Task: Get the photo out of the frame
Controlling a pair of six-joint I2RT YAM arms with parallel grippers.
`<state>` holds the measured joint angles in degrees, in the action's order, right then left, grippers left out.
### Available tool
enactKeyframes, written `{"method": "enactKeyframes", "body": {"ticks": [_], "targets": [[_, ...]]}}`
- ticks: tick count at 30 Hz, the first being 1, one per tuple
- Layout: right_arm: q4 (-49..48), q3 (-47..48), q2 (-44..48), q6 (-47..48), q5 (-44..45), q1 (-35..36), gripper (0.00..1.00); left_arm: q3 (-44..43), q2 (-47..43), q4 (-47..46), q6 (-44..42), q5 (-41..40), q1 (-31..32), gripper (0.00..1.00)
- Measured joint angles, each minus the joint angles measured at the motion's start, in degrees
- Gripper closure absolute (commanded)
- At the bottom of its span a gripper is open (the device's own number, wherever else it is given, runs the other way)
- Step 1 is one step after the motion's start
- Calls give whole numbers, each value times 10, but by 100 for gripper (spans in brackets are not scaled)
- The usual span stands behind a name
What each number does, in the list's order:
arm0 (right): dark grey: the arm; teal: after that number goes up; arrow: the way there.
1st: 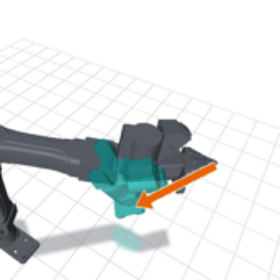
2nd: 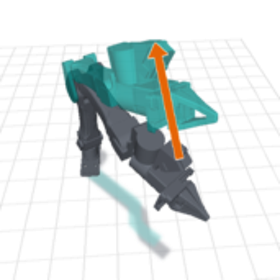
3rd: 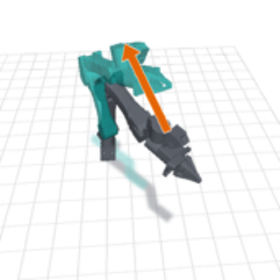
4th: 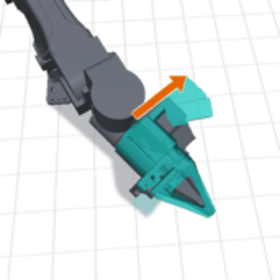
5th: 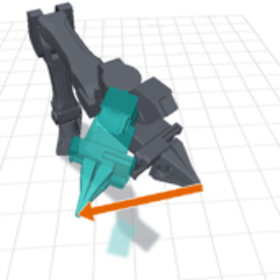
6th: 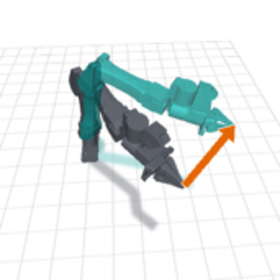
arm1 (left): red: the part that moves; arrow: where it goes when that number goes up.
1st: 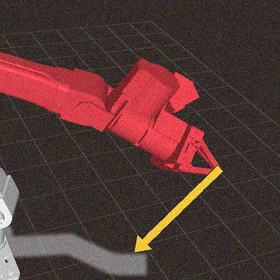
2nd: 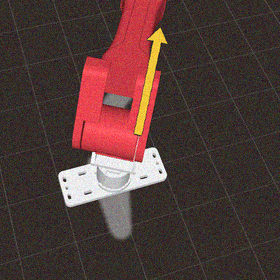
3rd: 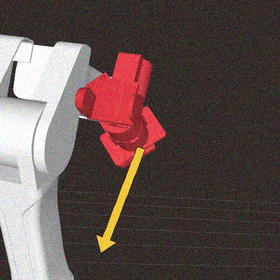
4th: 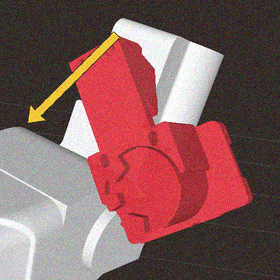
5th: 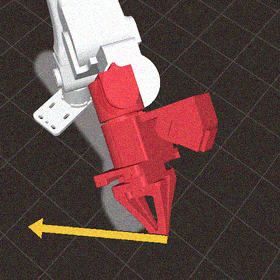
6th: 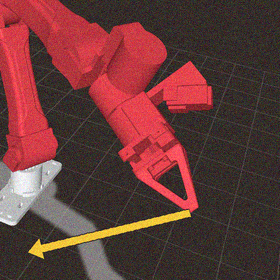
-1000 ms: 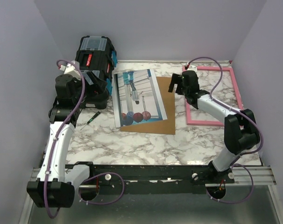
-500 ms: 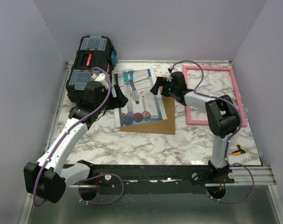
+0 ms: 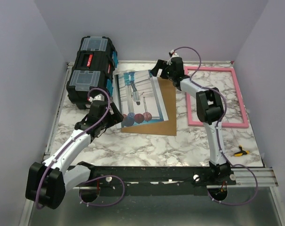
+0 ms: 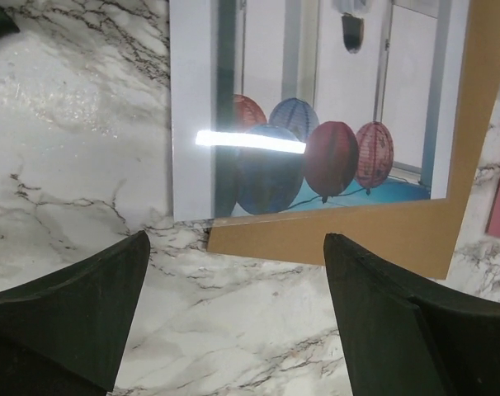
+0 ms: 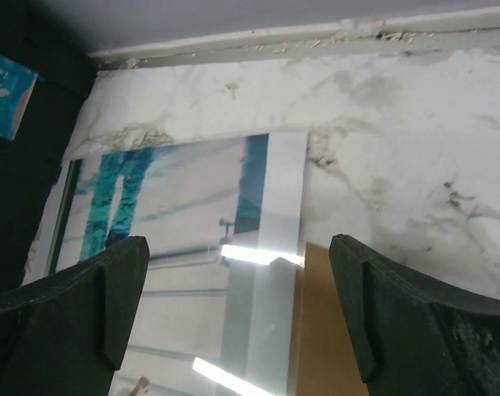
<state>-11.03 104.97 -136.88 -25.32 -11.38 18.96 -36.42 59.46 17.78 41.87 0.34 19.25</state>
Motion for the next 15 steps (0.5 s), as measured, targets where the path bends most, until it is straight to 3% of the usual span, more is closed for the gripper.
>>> {"method": "enactKeyframes", "body": {"ticks": [7,15], "targets": [[18,155,-121,-24,-44,-32,2,38,57,-64,71,-19,0,11],[14,212,-175,-53,-119,-33,5,41,129,-112,109,-16,0,11]]}}
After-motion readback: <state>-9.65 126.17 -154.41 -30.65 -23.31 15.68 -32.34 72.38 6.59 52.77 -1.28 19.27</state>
